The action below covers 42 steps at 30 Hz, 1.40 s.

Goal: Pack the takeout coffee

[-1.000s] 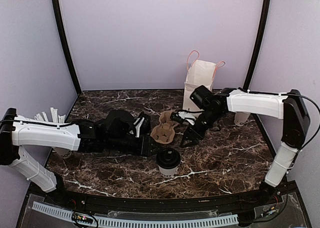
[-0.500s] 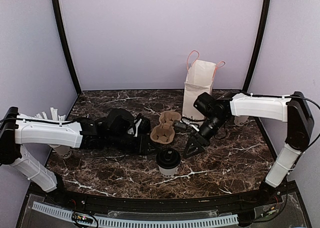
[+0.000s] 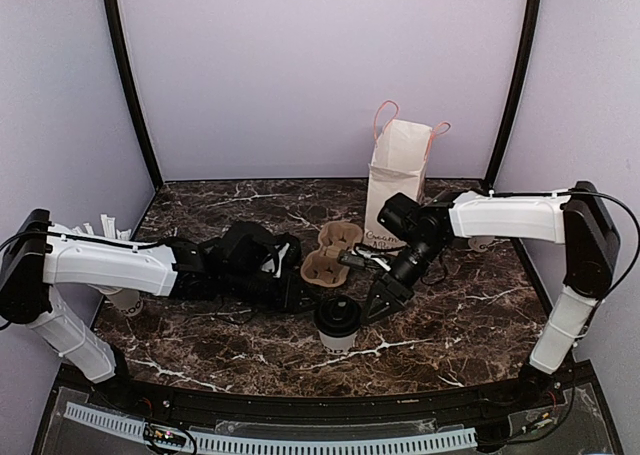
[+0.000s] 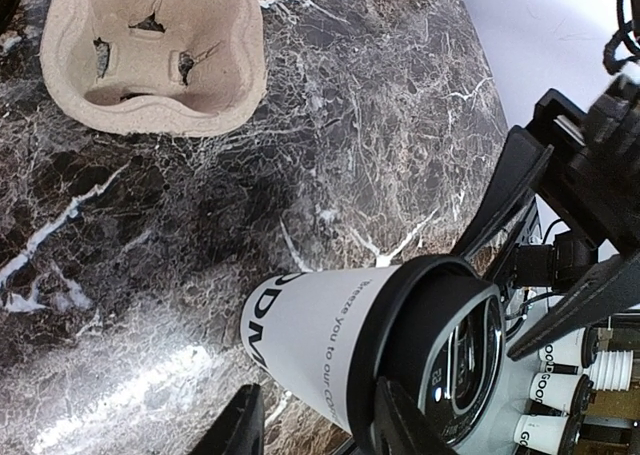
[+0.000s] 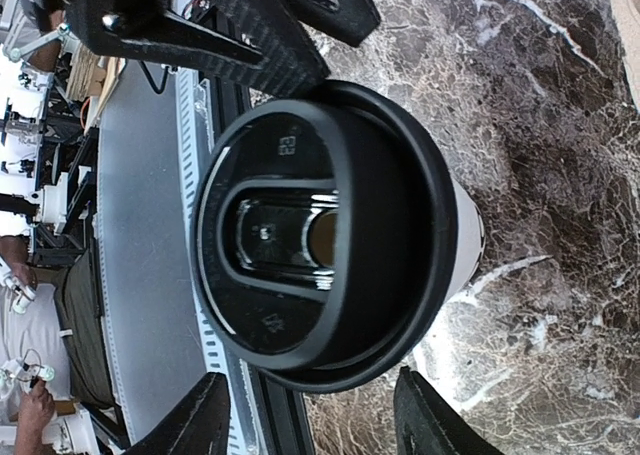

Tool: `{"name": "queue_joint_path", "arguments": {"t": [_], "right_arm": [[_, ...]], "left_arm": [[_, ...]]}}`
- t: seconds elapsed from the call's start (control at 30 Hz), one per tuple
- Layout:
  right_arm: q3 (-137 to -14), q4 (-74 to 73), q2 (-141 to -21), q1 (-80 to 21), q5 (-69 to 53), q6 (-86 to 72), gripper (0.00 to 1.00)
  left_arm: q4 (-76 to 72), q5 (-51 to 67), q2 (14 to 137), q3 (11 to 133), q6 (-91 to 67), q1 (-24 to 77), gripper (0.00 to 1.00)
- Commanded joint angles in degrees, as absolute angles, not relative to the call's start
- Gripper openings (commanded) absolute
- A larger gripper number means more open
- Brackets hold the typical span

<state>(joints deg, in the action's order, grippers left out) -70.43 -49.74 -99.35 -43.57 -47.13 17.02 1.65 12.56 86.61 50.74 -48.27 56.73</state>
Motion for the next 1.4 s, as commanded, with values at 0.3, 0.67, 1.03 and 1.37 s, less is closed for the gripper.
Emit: {"name": "queue_joint_path", "arguments": {"t": [0.3,0.67,1.03,1.37], "right_arm": [[-72.33,-47.98,-103.01,-43.77,-47.00,14.84,0.56],[-71.42,-44.87,-105.01,-43.66,-38.23,10.37,0.61],[-70.18,-44.21,-112.21,-41.98,-23.99,8.17,0.61],[-71.72,-45.27,-111.41,-41.32,-20.51,9.66,0.60]], "left_arm": [[0.48,14.02,86.82,49.75,-49.99,56.28,0.37],[0.42,14.86,86.86,47.20,-52.90,56.42,0.30],[9.59,11.91,89.23,44.71,-57.36,56.43,0.21],[12.15,10.98,88.80,46.03,-57.70,56.74,0.19]]}}
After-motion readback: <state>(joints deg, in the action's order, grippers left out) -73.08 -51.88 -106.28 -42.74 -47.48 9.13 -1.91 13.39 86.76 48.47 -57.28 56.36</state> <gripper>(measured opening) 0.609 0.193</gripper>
